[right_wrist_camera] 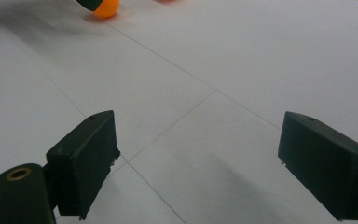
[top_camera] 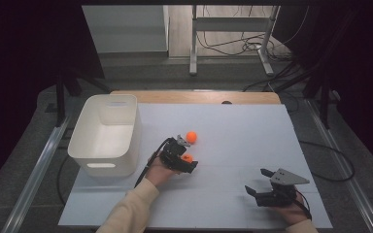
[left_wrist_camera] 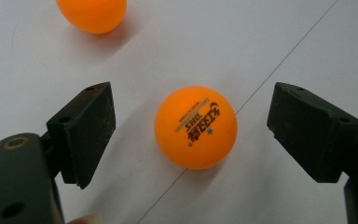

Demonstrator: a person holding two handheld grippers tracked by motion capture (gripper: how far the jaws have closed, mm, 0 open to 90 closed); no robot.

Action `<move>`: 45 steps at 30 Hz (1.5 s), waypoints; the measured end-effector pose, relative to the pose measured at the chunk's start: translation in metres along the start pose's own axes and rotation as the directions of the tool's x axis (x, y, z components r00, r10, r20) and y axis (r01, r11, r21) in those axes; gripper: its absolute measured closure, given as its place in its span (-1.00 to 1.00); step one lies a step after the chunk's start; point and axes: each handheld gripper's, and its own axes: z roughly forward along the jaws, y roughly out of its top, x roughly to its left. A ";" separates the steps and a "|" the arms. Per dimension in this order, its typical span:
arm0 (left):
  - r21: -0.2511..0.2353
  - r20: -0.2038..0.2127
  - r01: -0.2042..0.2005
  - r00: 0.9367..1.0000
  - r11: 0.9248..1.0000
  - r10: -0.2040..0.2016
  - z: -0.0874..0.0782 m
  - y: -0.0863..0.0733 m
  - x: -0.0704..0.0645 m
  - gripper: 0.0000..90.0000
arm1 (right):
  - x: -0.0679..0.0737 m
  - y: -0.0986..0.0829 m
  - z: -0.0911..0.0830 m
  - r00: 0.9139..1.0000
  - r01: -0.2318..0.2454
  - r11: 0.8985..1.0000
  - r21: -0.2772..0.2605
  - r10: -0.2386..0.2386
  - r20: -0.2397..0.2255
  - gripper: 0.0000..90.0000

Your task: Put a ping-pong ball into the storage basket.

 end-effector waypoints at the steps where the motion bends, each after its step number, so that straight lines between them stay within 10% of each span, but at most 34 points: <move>1: 0.004 0.001 0.003 1.000 1.000 -0.003 0.001 0.000 0.001 -0.63 | 0.000 0.000 0.000 1.000 0.000 1.000 0.000 0.000 0.000 -0.73; 12: 0.013 0.004 0.005 1.000 1.000 -0.005 0.001 -0.002 0.002 -0.43 | 0.000 0.000 -0.001 1.000 0.006 1.000 -0.002 -0.006 0.001 -0.73; 20: 0.010 0.013 -0.022 1.000 1.000 0.021 -0.002 -0.002 -0.001 0.10 | 0.000 0.000 -0.001 1.000 0.007 1.000 -0.001 -0.007 0.003 -0.73; 45: -0.090 0.026 -0.032 0.999 0.995 0.034 -0.032 0.001 -0.007 0.12 | 0.000 0.000 -0.001 1.000 0.010 1.000 -0.003 -0.010 0.008 -0.73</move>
